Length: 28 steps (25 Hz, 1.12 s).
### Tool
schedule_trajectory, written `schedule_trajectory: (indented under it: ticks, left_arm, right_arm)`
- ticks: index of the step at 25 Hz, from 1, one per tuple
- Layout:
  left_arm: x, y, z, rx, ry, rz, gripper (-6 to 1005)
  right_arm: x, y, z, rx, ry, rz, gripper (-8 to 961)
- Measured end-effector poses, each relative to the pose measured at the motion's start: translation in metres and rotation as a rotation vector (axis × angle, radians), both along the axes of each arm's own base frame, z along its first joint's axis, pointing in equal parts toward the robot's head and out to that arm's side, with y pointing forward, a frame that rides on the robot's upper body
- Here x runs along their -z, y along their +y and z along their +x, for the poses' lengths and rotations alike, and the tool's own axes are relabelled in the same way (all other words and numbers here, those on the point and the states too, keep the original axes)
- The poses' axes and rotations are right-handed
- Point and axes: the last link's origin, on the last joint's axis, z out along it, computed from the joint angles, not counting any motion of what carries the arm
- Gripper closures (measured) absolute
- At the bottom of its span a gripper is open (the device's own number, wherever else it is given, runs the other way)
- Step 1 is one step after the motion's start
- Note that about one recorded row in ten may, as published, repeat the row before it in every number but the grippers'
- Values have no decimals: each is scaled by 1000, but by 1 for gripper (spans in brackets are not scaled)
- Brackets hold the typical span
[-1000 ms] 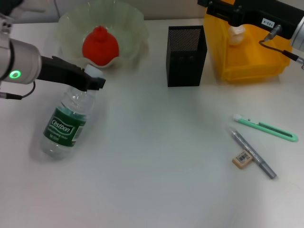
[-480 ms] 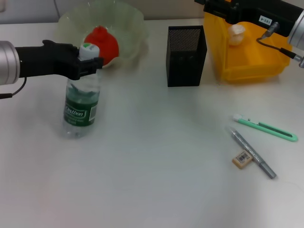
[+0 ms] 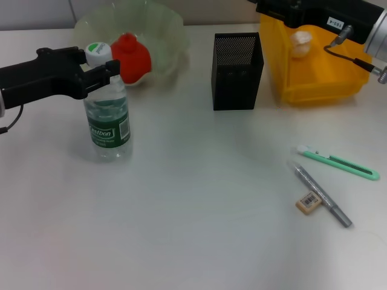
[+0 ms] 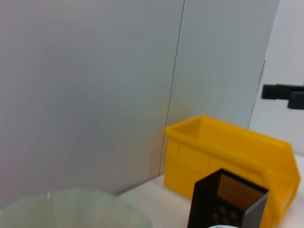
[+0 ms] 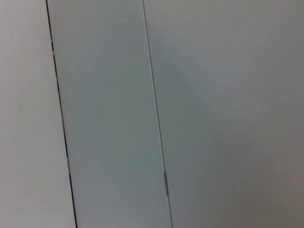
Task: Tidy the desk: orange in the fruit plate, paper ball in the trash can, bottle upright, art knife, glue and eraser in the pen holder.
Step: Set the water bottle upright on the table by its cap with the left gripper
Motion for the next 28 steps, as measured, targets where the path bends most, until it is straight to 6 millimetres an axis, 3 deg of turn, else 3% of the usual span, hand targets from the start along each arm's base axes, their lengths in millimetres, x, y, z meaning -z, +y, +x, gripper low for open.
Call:
schedule_trajectory:
  ticks: [11,28]
  left_arm:
    - [16,-14,-20,92,-108,53,477]
    - [23,-18,-27,151,-137,107,420]
  right_arm:
    - [2,-1,-3,-16,-3,-11,252]
    - [1,-12,0,-31,27,-62,253]
